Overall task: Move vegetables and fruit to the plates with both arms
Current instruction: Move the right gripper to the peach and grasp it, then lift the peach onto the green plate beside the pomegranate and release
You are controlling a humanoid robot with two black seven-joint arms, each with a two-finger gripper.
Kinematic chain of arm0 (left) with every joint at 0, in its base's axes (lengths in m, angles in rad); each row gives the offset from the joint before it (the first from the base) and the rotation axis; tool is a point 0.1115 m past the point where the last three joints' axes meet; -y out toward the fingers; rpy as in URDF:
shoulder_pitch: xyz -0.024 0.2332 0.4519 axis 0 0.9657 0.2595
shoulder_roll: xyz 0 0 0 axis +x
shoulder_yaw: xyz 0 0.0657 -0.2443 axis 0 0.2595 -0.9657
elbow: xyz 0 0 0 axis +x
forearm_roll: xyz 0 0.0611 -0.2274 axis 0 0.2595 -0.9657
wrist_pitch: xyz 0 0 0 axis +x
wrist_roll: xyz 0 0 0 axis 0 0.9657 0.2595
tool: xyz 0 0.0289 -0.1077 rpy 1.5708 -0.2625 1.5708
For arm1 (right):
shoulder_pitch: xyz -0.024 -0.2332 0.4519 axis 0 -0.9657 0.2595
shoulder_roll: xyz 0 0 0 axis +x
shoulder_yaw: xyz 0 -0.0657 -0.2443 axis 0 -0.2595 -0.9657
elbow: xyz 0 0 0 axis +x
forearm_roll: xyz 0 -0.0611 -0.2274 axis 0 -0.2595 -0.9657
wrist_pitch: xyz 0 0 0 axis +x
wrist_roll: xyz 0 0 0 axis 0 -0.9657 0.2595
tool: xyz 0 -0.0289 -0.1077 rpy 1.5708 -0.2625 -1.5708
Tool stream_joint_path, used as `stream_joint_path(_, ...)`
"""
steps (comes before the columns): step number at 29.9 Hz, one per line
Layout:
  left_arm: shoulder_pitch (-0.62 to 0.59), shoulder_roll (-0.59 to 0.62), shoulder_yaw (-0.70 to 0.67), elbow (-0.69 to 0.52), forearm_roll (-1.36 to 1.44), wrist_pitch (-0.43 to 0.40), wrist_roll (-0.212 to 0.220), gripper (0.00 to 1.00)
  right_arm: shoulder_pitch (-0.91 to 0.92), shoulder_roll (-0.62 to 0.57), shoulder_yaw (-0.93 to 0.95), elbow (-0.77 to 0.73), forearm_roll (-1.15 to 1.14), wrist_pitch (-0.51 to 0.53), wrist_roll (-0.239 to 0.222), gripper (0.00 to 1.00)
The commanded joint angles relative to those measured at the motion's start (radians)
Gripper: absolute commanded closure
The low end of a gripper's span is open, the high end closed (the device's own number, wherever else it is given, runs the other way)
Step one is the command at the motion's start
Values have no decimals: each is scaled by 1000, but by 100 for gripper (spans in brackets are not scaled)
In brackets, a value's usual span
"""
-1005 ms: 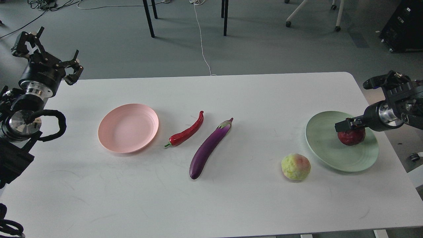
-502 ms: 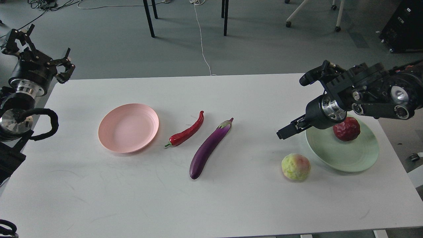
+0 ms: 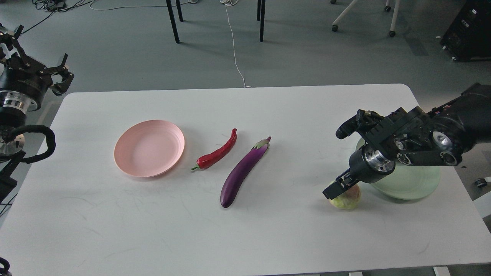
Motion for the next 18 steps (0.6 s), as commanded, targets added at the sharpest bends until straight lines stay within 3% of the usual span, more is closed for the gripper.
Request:
stream_joint_path(1, 3, 15, 0, 0, 0, -1, 0, 1, -9, 16, -27, -1, -4, -14, 1, 22)
stream_joint_path(5, 9, 20, 0, 0, 0, -1, 0, 1, 2, 16, -27, -1, -32, -14, 1, 41)
stream_joint_path(8, 9, 17, 0, 0, 0, -1, 0, 1, 22, 10, -20, -6, -30, -15, 1, 45)
stream_joint_path(18, 8, 17, 0, 0, 3, -1, 0, 1, 112, -177, -30, 2, -73, -18, -3, 47)
